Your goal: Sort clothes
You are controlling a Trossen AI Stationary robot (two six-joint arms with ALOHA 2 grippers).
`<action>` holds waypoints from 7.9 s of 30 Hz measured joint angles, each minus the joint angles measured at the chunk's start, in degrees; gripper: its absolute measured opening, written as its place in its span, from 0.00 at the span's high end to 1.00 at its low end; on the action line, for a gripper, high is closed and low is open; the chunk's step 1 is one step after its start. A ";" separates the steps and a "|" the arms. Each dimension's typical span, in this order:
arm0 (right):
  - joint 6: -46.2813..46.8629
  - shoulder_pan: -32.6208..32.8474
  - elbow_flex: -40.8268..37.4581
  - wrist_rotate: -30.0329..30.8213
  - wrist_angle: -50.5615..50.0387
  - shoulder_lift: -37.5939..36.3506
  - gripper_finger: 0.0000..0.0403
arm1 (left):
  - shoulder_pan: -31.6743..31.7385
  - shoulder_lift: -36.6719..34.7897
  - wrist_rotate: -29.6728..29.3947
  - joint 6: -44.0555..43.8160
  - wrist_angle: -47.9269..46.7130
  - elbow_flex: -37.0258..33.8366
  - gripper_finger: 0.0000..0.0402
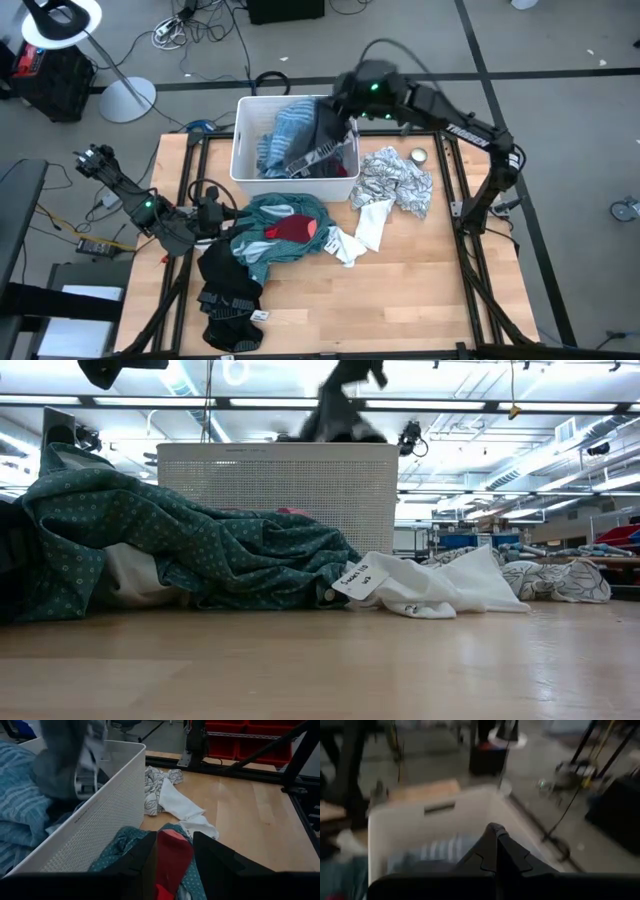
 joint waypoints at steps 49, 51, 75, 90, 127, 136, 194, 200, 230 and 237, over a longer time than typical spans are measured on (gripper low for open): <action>3.74 -0.07 -30.03 -6.56 0.68 -21.08 0.58 | 0.04 0.20 -1.72 2.95 2.84 0.00 0.67; 5.18 1.28 -30.63 -6.58 -2.65 -23.97 0.58 | 0.04 0.21 -1.65 2.99 3.75 0.00 0.67; 37.75 33.20 -70.82 19.03 4.24 -53.54 0.59 | 26.35 15.68 34.49 10.59 6.25 5.60 0.68; 35.73 34.77 -74.05 21.10 7.88 -53.53 0.59 | 33.64 32.40 46.12 8.96 9.43 5.60 0.68; 33.76 34.77 -74.08 21.06 8.78 -53.53 0.59 | 33.62 34.18 39.43 10.41 3.19 12.68 0.99; 33.65 34.77 -74.08 21.06 8.75 -53.53 0.59 | 33.68 34.23 43.13 12.23 6.50 12.24 0.86; 32.64 34.77 -74.08 21.01 9.13 -53.51 0.61 | 33.75 43.63 41.02 16.53 2.66 18.95 0.77; 32.62 34.77 -74.08 21.01 9.13 -53.51 0.61 | 33.75 44.02 41.07 16.55 3.94 18.95 0.65; 32.62 34.77 -74.08 20.99 9.15 -53.49 0.61 | 33.73 50.31 34.47 19.49 -7.09 27.38 0.99; 32.62 34.77 -74.08 20.97 9.13 -53.48 0.61 | 33.72 50.27 30.92 19.54 -17.17 36.11 1.00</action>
